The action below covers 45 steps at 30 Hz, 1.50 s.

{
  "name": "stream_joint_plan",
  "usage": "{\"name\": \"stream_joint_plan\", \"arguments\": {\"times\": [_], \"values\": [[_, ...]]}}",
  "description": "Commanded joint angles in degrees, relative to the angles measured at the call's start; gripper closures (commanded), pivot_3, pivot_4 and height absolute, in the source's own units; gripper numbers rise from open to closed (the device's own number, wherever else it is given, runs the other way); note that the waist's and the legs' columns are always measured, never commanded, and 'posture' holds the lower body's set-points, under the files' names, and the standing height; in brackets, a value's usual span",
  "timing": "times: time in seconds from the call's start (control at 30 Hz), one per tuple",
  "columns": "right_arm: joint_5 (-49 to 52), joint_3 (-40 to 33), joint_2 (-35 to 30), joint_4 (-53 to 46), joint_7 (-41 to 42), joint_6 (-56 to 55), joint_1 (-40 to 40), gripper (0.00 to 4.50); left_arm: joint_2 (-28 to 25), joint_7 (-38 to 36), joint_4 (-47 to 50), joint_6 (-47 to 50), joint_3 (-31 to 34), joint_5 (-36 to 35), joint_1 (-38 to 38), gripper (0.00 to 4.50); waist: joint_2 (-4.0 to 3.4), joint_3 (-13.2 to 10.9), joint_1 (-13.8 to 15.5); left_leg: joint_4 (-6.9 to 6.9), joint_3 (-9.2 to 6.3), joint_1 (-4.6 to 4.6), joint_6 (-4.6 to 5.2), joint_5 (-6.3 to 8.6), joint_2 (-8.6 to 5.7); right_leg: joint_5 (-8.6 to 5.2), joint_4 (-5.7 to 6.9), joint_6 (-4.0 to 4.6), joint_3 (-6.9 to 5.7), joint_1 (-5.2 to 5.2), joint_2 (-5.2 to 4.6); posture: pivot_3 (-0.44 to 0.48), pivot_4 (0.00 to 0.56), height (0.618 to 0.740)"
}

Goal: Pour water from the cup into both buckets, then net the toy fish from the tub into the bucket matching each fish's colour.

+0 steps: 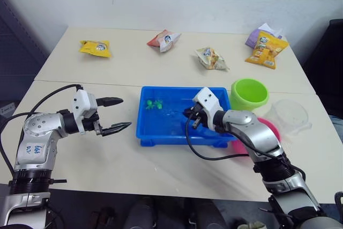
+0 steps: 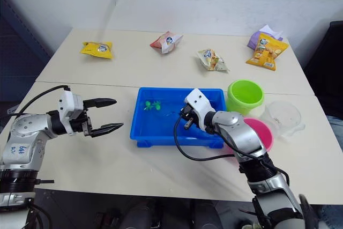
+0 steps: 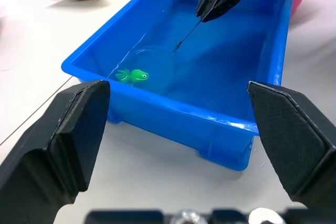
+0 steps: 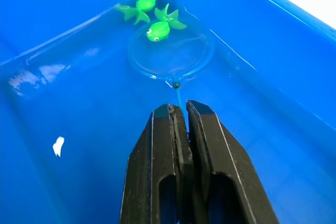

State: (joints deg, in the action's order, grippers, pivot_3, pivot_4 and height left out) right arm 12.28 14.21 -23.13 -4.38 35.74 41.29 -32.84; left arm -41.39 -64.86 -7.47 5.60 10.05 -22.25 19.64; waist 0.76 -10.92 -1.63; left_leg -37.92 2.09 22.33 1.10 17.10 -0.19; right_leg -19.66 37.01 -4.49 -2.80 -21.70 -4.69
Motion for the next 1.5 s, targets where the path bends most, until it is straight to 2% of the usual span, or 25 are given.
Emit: {"name": "stream_joint_plan", "arguments": {"times": [0.03,0.3,0.63,0.8,0.97,1.17,1.4,1.5], "values": [[1.24,-2.37,0.3,-2.85,0.15,0.24,-0.36,4.5,-0.09,0.4,1.35,-0.07,0.32,-0.63,0.25,0.01,0.0,0.0,0.0,0.0,0.0,0.0,0.0,0.0,0.0,0.0,0.0,0.0,0.0,0.0,0.0,0.0,0.15,0.74],[2.76,-3.84,-1.06,-6.46,1.06,1.79,1.34,4.5,0.0,-0.15,-0.42,-1.44,0.52,-0.41,-0.03,0.01,0.0,0.0,0.0,0.02,0.0,0.0,0.0,0.0,0.0,0.0,-0.02,0.0,0.0,-0.01,0.0,0.0,0.15,0.74],[7.71,-9.02,-8.17,-16.05,5.01,3.18,8.35,4.5,0.93,-1.29,-3.8,-4.7,0.31,-0.45,0.33,0.01,0.0,0.0,0.09,0.13,0.0,0.0,0.01,0.02,0.0,0.0,-0.16,0.0,0.0,0.0,-0.01,0.0,0.15,0.74],[11.51,-14.38,-12.01,-22.19,6.94,2.86,13.74,4.5,2.53,-2.36,-5.3,-5.64,-0.39,-0.78,2.21,0.01,0.0,0.0,0.16,0.18,-0.01,-0.01,0.01,0.02,0.0,0.0,-0.23,0.0,0.0,-0.01,-0.01,0.0,0.15,0.74],[16.22,-22.54,-15.2,-28.59,8.02,3.09,21.33,4.5,4.75,-3.78,-2.65,-2.86,-1.96,-3.18,5.72,0.01,0.01,0.0,0.58,0.18,-0.01,-0.01,0.02,0.02,0.0,0.0,-0.24,0.0,-0.01,0.03,-0.01,0.0,0.15,0.74],[24.04,-36.06,-15.83,-33.32,7.44,3.03,29.54,4.5,8.19,-2.67,-2.5,-0.75,-3.69,-3.83,10.56,0.01,0.01,0.01,1.19,0.18,0.01,-0.04,0.02,0.02,-0.01,0.0,-0.23,-0.01,0.0,0.09,0.01,0.0,0.15,0.74],[21.38,-46.2,-18.75,-27.19,10.56,-6.72,35.75,4.5,10.59,-2.66,-2.38,-0.4,-4.32,-4.24,11.84,0.01,0.01,0.01,1.58,0.17,0.03,-0.07,0.01,0.02,0.0,0.01,-0.21,-0.02,0.01,0.12,0.08,0.0,0.15,0.74],[19.41,-48.16,-20.66,-22.91,11.18,-10.33,36.22,4.5,12.07,-2.15,-1.36,0.47,-4.3,-5.35,12.14,0.01,0.01,0.01,1.62,0.14,0.03,-0.07,0.03,0.01,-0.02,0.02,-0.21,-0.04,0.01,0.16,0.07,0.0,0.15,0.74]]}}
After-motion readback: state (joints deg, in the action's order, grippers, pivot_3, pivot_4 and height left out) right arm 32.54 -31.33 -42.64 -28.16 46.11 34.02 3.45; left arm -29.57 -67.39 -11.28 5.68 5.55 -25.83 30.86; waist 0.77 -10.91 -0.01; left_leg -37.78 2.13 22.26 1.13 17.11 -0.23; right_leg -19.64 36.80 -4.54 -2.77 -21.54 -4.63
